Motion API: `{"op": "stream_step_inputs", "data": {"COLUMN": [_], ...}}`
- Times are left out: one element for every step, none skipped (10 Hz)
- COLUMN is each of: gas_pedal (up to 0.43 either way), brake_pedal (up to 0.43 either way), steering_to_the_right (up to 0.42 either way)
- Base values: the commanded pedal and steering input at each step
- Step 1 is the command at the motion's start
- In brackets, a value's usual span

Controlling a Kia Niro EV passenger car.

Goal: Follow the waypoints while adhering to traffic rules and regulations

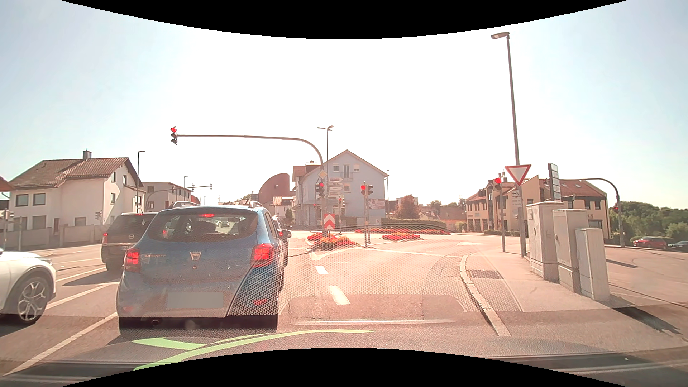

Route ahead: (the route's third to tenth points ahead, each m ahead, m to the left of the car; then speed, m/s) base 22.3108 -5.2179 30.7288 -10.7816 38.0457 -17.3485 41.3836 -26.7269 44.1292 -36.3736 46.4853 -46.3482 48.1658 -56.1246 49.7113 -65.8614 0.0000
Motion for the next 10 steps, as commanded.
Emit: {"op": "stream_step_inputs", "data": {"gas_pedal": [0.000,0.000,0.000,0.000,0.000,0.000,0.000,0.000,0.000,0.000], "brake_pedal": [0.372,0.372,0.372,0.372,0.372,0.372,0.372,0.372,0.372,0.372], "steering_to_the_right": [0.073,0.073,0.073,0.073,0.073,0.073,0.073,0.073,0.073,0.073]}}
